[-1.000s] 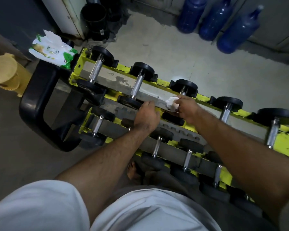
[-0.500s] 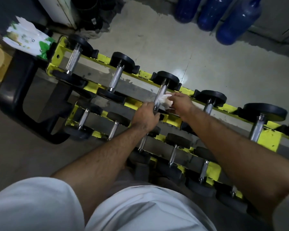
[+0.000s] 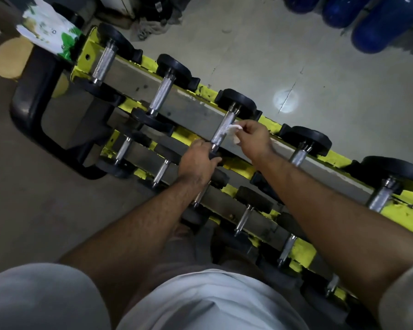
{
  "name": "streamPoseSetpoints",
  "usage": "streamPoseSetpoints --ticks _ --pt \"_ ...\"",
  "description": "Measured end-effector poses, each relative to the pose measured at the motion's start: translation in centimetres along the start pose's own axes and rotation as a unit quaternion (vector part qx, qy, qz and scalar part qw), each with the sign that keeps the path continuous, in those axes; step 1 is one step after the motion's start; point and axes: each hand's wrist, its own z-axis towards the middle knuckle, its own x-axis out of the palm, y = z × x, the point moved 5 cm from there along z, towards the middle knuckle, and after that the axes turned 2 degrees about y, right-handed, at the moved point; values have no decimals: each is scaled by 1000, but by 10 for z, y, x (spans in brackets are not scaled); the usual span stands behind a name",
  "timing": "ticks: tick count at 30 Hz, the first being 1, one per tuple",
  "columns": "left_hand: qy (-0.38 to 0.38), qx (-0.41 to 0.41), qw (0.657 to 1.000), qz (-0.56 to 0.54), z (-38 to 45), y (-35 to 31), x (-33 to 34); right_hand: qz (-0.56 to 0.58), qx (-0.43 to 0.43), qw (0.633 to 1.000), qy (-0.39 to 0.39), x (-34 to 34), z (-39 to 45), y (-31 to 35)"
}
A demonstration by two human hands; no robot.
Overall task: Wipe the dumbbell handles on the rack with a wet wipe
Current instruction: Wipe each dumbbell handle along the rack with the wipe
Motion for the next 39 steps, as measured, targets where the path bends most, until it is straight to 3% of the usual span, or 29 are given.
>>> streamPoseSetpoints --ticks 6,10,14,22,24,27,30,32,36,37,39 --pt "6 -19 999 -34 8 9 -1 -143 -180 973 -38 -10 -4 16" --pt "6 -6 999 -47 14 19 -2 -268 -358 894 -40 -1 7 22" --pt "-4 5 998 -60 18 25 -6 -317 -460 829 -17 7 25 15" --pt "-3 26 997 -70 21 30 -8 -452 -505 733 62 21 41 -12" --pt "-6 33 997 -72 21 29 -9 -454 -506 731 54 17 43 -13" --pt "-13 33 996 -79 19 29 -9 -427 -479 766 51 22 37 -21" --pt "-15 36 996 -80 19 29 -9 -434 -523 722 131 31 23 -31" --pt "-16 37 996 -81 20 30 -9 -450 -532 704 136 21 31 -26" --pt "-19 31 996 -87 20 32 -8 -431 -456 776 62 19 35 -25" --pt "-20 32 996 -85 20 32 -8 -421 -473 769 84 27 26 -30" --pt "-22 36 996 -83 20 32 -7 -429 -525 719 150 32 17 -38"
